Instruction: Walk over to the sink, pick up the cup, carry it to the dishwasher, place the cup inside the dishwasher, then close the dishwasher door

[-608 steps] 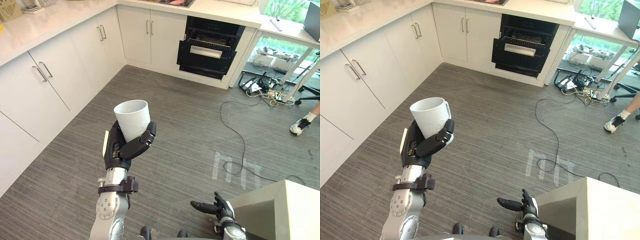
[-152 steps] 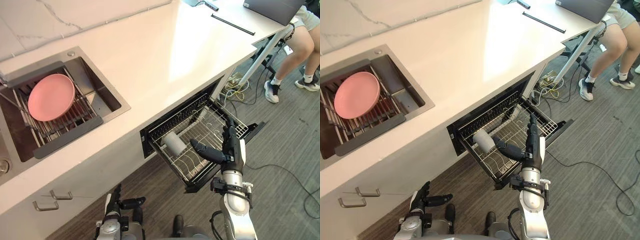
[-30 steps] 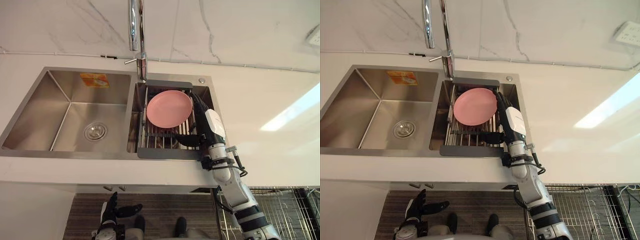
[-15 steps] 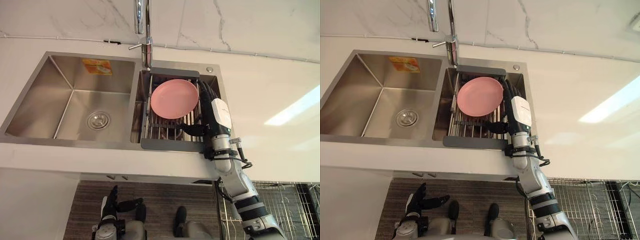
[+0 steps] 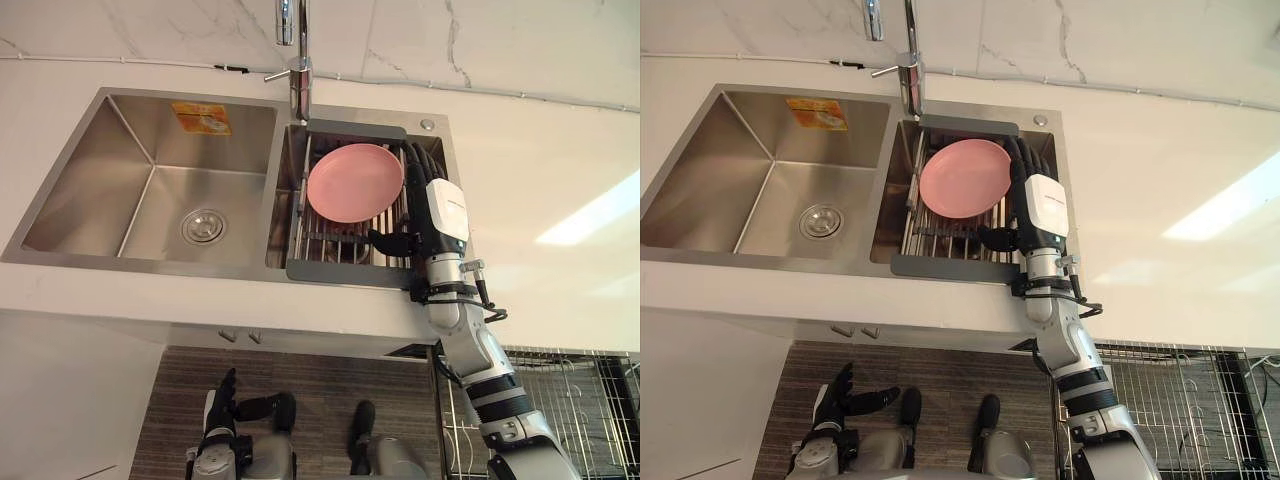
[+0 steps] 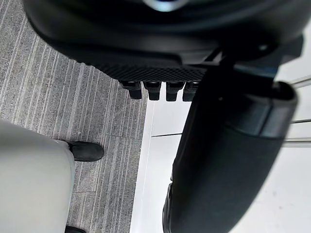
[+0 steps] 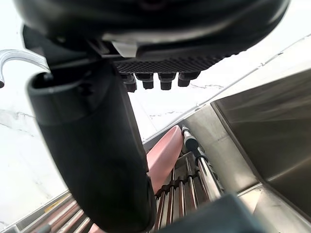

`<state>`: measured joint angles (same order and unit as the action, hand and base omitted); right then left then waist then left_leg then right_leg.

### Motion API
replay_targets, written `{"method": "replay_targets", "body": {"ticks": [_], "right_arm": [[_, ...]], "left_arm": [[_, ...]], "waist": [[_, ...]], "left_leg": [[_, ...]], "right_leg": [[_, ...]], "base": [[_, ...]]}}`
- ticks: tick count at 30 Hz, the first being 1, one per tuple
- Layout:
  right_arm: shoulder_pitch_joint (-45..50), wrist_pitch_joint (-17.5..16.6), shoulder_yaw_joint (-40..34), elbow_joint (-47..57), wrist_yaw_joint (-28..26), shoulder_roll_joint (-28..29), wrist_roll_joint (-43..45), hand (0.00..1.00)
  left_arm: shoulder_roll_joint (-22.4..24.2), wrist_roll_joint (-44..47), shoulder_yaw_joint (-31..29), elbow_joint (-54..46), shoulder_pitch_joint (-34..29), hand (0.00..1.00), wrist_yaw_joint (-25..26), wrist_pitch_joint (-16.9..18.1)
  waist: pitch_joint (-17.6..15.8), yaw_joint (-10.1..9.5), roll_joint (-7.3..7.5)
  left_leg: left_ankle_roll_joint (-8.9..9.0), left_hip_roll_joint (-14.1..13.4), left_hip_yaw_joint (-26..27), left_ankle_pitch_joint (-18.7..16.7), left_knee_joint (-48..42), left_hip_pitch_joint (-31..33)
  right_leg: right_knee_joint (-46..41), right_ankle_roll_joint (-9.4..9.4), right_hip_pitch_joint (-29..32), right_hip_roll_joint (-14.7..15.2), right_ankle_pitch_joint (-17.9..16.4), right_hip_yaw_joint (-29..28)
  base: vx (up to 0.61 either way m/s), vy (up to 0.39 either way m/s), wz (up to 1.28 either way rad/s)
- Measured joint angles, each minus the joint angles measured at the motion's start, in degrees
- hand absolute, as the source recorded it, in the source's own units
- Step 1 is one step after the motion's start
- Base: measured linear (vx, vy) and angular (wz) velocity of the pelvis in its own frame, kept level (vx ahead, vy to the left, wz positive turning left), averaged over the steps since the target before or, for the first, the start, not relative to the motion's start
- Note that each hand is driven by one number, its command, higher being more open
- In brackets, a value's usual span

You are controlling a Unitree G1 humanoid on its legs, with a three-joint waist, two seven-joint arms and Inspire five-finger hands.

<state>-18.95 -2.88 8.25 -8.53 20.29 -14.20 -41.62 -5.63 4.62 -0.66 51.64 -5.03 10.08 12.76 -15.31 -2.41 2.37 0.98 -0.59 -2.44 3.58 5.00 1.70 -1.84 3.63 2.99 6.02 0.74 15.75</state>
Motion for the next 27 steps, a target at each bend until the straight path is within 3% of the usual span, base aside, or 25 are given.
{"method": "replay_targets", "body": {"ticks": [20, 27], "right_arm": [[-0.53, 1.46, 0.68, 4.58, -1.81, -0.22, -0.15, 1.0], [-0.58, 1.56, -3.32, 7.96, -2.96, -0.65, 1.72, 1.0]], "left_arm": [[0.22, 1.23, -0.36, -0.08, 1.05, 1.0, 0.0, -0.25], [0.33, 1.22, -1.34, -0.08, 1.56, 1.0, -0.09, -0.82]], "waist": [[-2.19, -0.11, -0.05], [-2.63, -0.76, 0.12]], "left_leg": [[0.19, -0.84, 0.01, 0.45, 0.13, 0.62], [0.38, -1.06, 0.09, 1.02, -0.1, 0.41]], "right_leg": [[-0.01, -0.8, 0.82, -0.71, 0.58, -0.25], [-0.01, -1.22, 0.78, -1.04, 0.9, -0.76]], "base": [[0.0, 0.0, 0.0], [0.07, -0.012, 0.01]]}}
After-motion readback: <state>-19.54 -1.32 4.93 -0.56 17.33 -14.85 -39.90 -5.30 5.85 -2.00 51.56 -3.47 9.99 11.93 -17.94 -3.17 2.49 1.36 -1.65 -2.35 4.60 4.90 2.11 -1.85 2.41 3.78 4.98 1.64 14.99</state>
